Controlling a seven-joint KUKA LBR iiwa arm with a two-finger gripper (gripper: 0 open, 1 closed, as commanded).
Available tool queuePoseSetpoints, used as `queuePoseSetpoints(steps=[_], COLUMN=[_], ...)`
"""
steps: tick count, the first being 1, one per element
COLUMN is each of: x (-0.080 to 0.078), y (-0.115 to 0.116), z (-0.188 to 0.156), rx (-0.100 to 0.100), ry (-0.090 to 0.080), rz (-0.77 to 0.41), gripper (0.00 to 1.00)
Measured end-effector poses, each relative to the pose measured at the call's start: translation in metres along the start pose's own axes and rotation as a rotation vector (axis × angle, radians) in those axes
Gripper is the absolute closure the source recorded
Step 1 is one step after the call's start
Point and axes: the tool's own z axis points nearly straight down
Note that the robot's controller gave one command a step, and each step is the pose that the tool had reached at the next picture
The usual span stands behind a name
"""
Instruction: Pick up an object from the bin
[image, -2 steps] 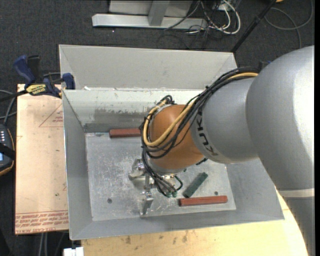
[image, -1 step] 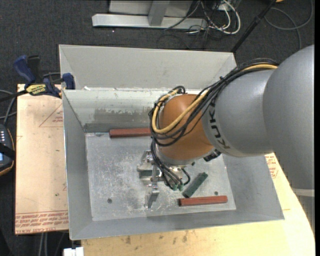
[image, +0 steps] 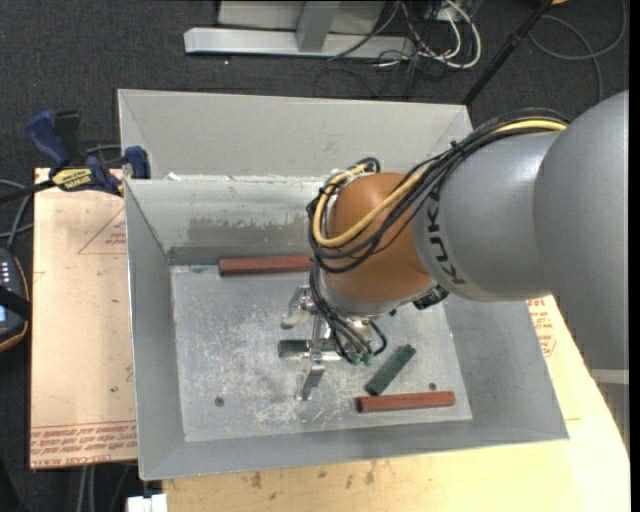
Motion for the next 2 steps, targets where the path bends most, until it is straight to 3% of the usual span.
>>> queuePoseSetpoints(steps=[1, 2], x=[-0.002, -0.015], y=[-0.016, -0.021], z=[0.042, 0.037], rx=[-0.007, -0.008], ry=[-0.008, -0.010], rz=[0.062, 0.088], gripper=[0.00, 1.00])
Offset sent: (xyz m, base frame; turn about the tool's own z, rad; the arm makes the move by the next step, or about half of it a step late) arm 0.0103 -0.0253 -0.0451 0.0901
